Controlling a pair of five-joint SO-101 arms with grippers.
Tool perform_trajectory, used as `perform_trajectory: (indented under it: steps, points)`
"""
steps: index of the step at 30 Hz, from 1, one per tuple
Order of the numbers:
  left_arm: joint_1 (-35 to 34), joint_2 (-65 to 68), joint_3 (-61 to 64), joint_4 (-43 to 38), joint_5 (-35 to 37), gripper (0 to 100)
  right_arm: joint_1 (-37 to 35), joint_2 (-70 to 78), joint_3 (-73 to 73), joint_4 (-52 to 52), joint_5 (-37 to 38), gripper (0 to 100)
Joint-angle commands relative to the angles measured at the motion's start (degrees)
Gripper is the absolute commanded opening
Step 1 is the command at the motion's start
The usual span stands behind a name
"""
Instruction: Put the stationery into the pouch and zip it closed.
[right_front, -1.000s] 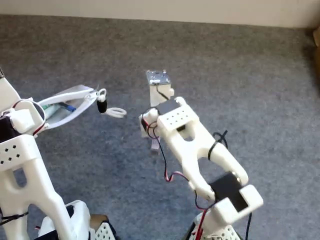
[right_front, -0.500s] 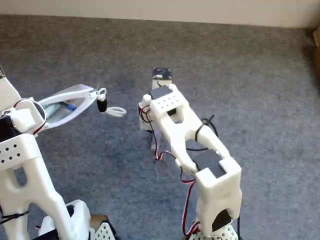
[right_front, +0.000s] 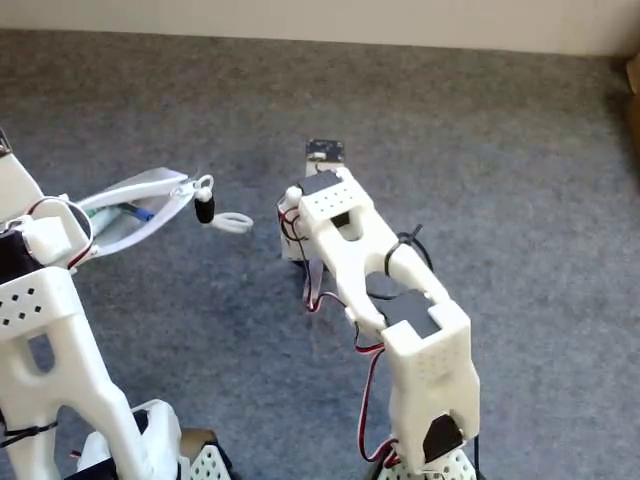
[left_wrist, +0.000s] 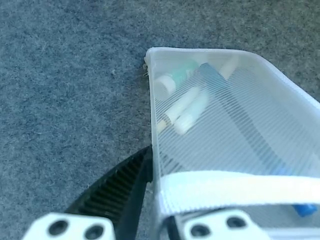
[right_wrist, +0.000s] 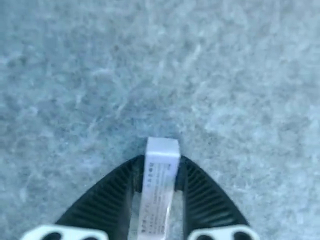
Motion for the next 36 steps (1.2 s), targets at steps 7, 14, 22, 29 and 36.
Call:
perform_trajectory:
  steps: [7, 14, 22, 29, 36]
  points:
    - [1.2, -0.2, 0.1, -0.6, -0.4, 1, 0.7, -0.8, -3.5, 0.7, 0.0, 0.4]
    - [1.1, -0.2, 0.1, -0.6, -0.4, 1, 0.9, -0.9, -11.0, 9.0, 10.7, 0.4]
    - [1.1, -0.2, 0.1, -0.6, -0.4, 1, 0.7, -0.8, -24.7, 24.0, 27.1, 0.4]
    - [1.1, -0.2, 0.1, -0.9, -0.4, 1, 0.8, -0.8, -31.9, 31.0, 30.9, 0.4]
    - [1.1, -0.2, 0.1, -0.9, -0.4, 1, 0.7, -1.5, -32.0, 31.3, 30.9, 0.4]
